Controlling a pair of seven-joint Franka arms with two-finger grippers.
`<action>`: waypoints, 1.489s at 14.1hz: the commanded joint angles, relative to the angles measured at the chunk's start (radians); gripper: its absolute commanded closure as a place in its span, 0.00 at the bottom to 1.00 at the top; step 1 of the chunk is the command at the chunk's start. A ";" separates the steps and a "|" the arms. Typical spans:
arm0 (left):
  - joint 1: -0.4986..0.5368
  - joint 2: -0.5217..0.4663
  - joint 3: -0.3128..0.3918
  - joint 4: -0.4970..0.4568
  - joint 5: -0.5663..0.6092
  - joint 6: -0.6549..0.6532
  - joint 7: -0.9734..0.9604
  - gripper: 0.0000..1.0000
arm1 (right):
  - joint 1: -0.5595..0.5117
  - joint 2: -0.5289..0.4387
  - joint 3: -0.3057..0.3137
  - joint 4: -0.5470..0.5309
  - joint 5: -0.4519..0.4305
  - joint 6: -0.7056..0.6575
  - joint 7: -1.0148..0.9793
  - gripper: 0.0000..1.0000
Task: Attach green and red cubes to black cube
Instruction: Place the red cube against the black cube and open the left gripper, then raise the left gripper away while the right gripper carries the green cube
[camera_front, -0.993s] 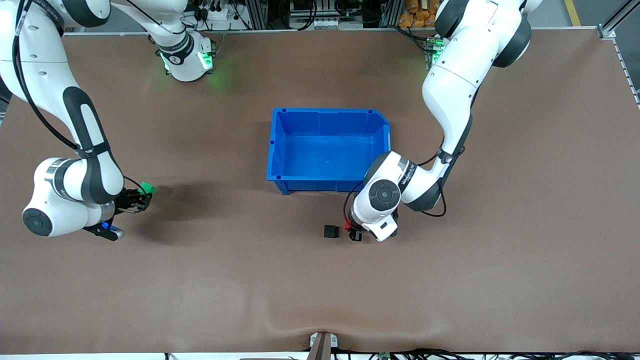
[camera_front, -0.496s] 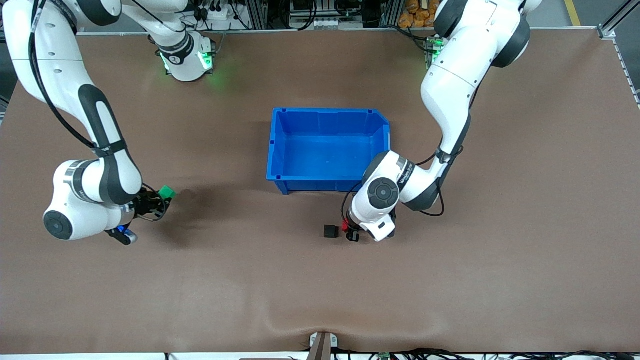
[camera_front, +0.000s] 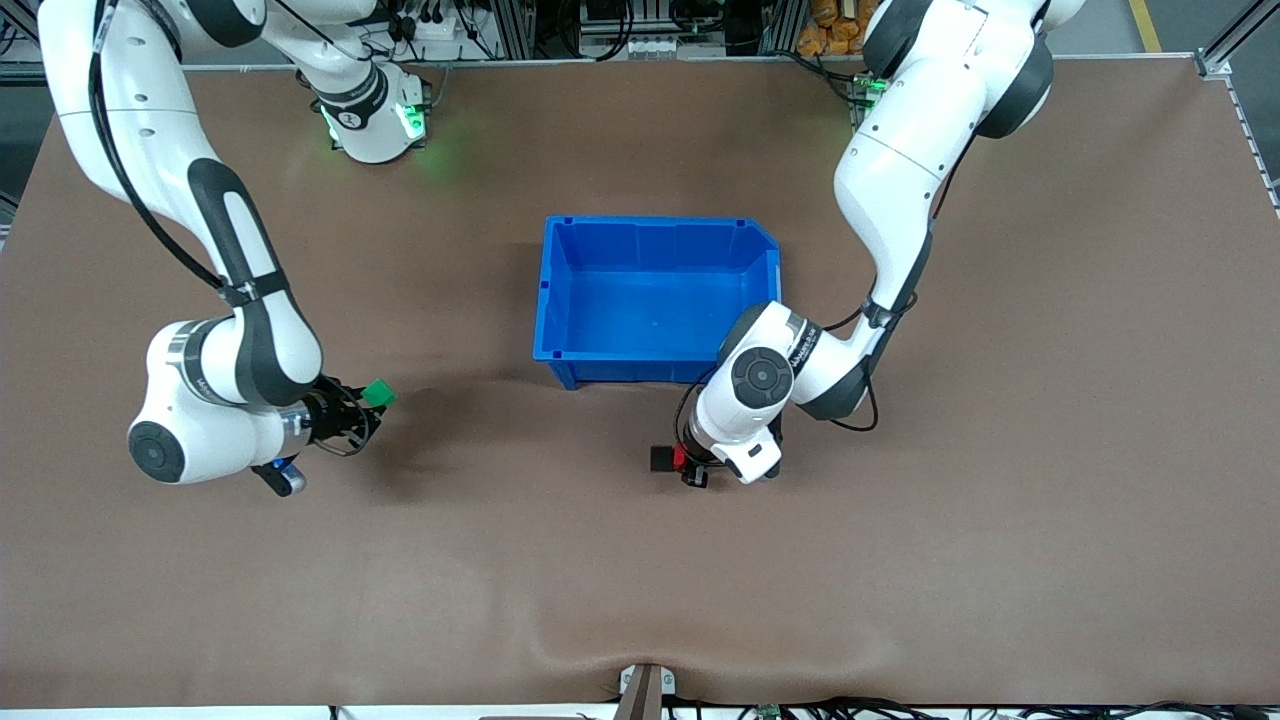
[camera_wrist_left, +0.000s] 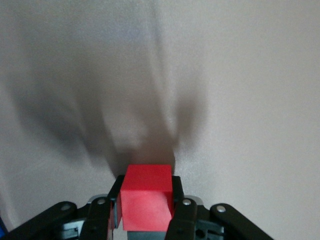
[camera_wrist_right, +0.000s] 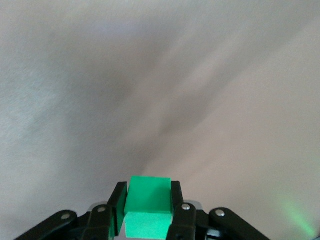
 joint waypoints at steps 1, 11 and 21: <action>-0.022 0.040 0.017 0.044 -0.018 0.030 0.016 1.00 | 0.026 -0.003 -0.004 0.012 0.046 -0.002 0.082 1.00; -0.008 -0.053 0.019 0.033 -0.003 -0.098 0.014 0.00 | 0.104 0.026 -0.004 0.038 0.185 0.191 0.295 1.00; 0.166 -0.338 0.012 -0.004 -0.005 -0.338 0.336 0.00 | 0.210 0.106 -0.004 0.124 0.197 0.338 0.529 1.00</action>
